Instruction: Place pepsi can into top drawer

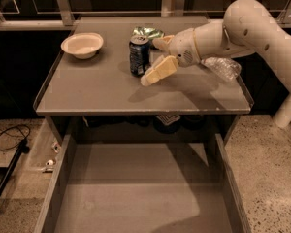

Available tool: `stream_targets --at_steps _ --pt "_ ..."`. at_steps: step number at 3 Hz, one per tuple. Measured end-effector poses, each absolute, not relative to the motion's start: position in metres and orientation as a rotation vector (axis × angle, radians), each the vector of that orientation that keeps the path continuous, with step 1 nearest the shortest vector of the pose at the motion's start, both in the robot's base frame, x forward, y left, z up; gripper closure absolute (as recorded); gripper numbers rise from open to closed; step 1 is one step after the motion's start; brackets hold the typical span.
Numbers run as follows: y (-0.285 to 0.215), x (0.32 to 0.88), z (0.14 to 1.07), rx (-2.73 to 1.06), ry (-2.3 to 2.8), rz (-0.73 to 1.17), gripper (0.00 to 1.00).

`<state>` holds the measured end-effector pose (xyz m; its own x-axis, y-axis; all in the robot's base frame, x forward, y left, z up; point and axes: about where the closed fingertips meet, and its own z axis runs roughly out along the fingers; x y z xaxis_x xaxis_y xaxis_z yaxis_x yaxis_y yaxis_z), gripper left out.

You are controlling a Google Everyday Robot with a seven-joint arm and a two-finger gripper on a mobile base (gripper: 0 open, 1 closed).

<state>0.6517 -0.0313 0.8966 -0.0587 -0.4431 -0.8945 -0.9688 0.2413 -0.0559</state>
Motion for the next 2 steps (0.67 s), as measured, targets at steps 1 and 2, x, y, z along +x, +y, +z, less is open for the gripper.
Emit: stream_targets --at_steps 1,2 --pt "-0.0334 0.664 0.8885 -1.318 1.668 0.732 0.0" --pt "-0.0341 0.6717 0.8847 -1.296 1.676 0.716 0.0"
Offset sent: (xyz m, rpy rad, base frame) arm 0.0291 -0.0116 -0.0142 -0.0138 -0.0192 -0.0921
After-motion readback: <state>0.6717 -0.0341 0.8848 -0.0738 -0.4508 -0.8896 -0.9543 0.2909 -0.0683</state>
